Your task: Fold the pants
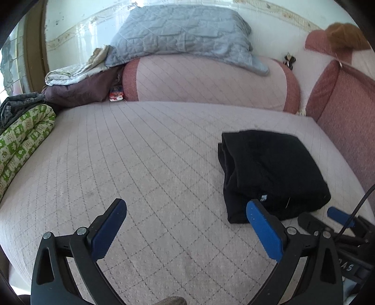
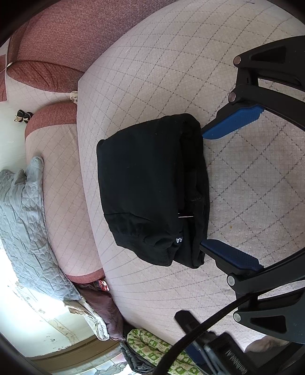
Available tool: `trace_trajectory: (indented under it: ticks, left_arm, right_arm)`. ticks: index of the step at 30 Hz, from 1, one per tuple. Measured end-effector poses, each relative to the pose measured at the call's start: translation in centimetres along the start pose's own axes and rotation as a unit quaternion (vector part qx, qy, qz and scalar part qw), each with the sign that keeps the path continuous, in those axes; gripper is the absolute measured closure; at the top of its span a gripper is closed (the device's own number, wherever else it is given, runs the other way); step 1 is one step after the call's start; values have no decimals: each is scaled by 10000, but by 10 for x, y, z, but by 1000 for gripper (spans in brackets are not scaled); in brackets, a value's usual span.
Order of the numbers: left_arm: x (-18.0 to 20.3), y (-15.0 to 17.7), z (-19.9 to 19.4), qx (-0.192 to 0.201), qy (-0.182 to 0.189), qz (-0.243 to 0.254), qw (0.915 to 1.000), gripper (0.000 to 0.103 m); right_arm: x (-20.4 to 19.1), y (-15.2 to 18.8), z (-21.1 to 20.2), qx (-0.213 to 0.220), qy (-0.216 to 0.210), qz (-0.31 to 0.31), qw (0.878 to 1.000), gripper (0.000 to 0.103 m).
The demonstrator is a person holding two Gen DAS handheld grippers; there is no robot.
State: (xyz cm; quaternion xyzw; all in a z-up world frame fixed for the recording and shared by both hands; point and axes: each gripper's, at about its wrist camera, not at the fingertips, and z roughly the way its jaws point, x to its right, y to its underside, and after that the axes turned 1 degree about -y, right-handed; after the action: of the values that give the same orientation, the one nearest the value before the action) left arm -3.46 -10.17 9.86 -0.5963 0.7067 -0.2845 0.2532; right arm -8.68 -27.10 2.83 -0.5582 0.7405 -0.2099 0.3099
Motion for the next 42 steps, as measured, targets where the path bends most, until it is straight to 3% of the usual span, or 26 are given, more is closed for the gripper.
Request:
trace_trajectory:
  ticks: [11, 42]
  left_arm:
    - [-3, 6, 23, -537, -7, -48, 9985, 1]
    - [2, 12, 33, -862, 353, 108, 9956, 1]
  right_arm:
    - [2, 2, 4, -66, -6, 7, 10000, 12]
    - [5, 4, 9, -122, 36, 3, 9999, 11]
